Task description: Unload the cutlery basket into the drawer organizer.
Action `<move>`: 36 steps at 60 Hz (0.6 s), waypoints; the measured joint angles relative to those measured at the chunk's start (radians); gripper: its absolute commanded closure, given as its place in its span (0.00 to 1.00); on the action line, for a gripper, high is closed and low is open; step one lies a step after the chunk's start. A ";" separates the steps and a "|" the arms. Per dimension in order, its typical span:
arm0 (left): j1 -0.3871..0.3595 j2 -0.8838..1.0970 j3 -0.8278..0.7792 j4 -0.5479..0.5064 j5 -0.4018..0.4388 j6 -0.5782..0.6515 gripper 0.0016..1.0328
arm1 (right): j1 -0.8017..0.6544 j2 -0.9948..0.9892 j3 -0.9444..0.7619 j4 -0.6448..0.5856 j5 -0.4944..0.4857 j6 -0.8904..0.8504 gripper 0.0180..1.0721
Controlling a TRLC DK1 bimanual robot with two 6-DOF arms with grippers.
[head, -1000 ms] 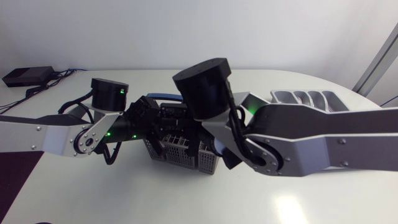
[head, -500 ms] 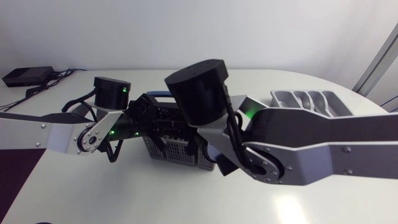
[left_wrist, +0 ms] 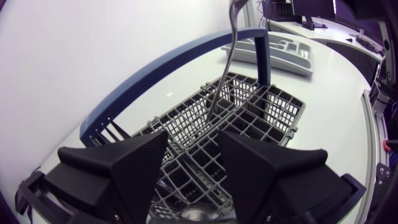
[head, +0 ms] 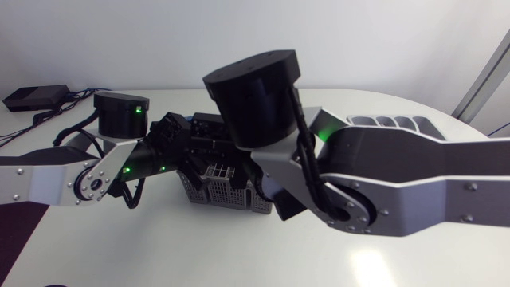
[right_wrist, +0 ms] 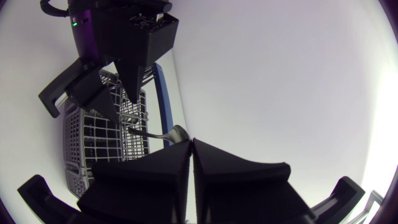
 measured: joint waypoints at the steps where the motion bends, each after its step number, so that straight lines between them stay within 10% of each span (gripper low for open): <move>1: 0.000 -0.002 0.000 0.002 0.000 0.000 0.22 | 0.002 0.000 0.000 0.000 0.000 0.000 0.94; 36: 0.015 -0.252 -0.072 -0.093 0.166 -0.004 0.19 | 0.021 -0.210 -0.002 -0.171 -0.219 0.081 0.94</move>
